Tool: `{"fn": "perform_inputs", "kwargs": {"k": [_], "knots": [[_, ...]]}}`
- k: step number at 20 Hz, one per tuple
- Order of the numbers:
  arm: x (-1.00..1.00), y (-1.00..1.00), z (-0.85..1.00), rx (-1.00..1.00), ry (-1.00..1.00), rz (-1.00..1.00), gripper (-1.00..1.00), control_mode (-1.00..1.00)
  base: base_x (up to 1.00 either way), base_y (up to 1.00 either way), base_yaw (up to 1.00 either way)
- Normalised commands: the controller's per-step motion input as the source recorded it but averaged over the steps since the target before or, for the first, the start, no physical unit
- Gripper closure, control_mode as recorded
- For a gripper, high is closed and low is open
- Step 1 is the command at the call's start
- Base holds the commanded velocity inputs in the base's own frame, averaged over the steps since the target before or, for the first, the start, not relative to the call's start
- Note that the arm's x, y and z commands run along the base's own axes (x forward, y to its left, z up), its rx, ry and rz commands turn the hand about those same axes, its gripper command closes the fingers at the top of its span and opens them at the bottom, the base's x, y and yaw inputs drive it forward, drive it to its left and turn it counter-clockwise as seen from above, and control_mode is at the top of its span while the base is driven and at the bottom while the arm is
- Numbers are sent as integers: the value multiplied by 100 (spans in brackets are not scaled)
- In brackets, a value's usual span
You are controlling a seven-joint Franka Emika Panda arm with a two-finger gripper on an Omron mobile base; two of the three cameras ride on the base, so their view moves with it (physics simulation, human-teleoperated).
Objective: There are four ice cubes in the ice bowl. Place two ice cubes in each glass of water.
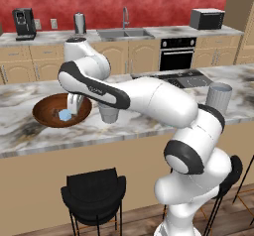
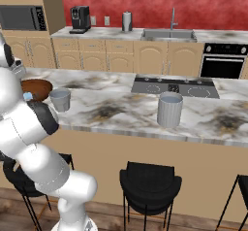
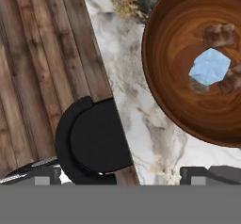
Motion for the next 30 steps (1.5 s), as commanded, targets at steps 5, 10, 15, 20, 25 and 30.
{"fn": "perform_inputs", "kwargs": {"k": [5,10,15,20,25,30], "knots": [[47,34,-22,0,0,0,-100,-100,0,0,0],[49,33,-15,-1,0,0,-100,-100,0,0,0],[50,25,-17,-3,0,0,-100,-100,0,0,0],[43,25,-20,-6,0,0,-100,-100,0,0,0],[31,29,-14,-5,1,-2,-100,-100,0,0,0],[30,24,-12,-2,0,-1,-100,-100,0,0,0]]}}
